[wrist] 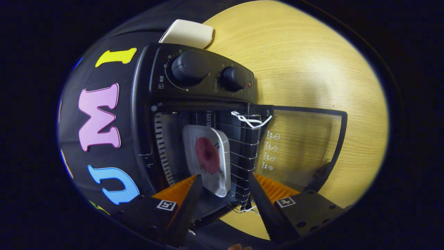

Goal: Open the toaster oven, put the food inside, and close the toaster oven door.

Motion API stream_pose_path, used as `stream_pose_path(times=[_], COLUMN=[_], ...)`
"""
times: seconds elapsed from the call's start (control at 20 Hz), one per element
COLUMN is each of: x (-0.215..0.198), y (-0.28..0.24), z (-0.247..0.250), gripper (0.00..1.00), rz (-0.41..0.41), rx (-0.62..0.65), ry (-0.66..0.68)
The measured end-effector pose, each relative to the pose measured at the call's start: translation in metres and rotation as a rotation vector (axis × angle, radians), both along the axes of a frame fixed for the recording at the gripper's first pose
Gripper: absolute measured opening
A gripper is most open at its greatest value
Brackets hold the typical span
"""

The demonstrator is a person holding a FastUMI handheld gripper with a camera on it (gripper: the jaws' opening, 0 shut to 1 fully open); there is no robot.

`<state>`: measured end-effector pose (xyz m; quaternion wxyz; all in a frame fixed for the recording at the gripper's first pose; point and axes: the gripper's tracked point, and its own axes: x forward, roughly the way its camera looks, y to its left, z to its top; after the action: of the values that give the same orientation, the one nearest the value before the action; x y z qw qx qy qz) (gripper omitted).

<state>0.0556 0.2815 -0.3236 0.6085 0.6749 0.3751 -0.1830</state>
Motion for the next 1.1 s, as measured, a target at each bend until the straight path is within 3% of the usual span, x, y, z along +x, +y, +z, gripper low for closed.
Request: stream_pose_path(times=[0.2, 0.45, 0.8, 1.1], x=[-0.023, -0.063, -0.123, -0.168], y=[-0.01, -0.012, -0.014, -0.009], z=[0.027, 0.055, 0.057, 0.022], gripper=[0.88, 0.97, 0.97, 0.99], rz=[0.117, 0.357, 0.881, 1.133], rx=[-0.039, -0.071, -0.557, -0.719], ry=[-0.079, -0.174, -0.325, -0.292])
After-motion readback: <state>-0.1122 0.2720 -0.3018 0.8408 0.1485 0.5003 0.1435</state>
